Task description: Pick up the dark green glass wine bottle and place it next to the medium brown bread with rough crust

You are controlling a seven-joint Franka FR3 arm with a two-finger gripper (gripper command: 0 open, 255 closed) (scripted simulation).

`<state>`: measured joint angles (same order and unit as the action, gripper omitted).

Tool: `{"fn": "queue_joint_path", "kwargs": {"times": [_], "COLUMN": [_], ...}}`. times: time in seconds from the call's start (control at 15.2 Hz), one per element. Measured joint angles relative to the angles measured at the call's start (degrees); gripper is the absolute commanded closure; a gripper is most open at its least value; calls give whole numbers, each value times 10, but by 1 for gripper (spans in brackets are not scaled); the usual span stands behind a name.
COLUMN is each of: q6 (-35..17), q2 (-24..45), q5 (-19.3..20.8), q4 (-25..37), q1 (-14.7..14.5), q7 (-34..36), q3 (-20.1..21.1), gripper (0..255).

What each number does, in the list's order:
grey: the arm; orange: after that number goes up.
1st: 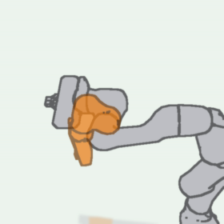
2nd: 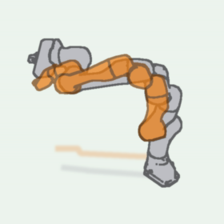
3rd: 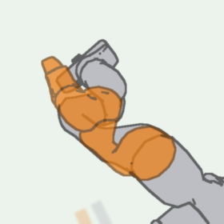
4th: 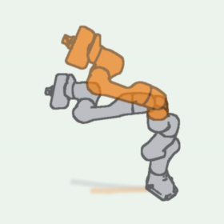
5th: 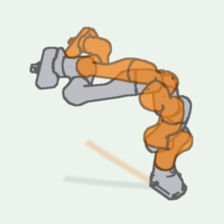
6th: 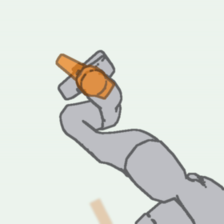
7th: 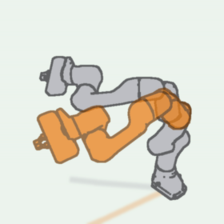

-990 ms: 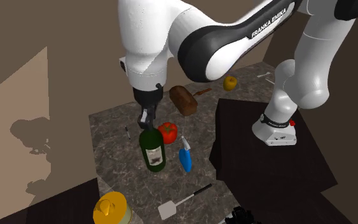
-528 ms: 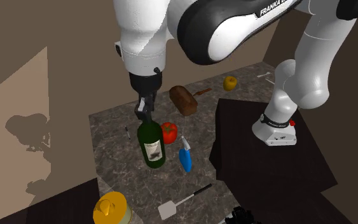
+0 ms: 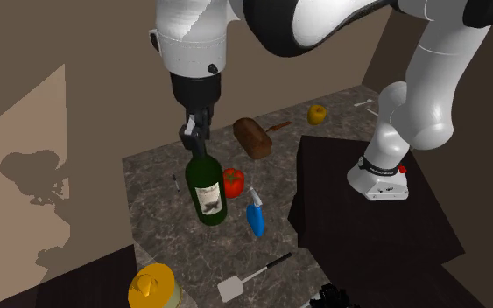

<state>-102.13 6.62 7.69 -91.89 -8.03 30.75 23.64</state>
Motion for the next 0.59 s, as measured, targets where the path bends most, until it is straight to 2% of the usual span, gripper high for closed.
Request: {"fn": "queue_joint_path", "kwargs": {"times": [0.59], "q6": [73], "q2": [13], "q5": [4], "q4": [84], "q1": [-5], "q7": [-4], "q3": [2], "gripper": [255]}}
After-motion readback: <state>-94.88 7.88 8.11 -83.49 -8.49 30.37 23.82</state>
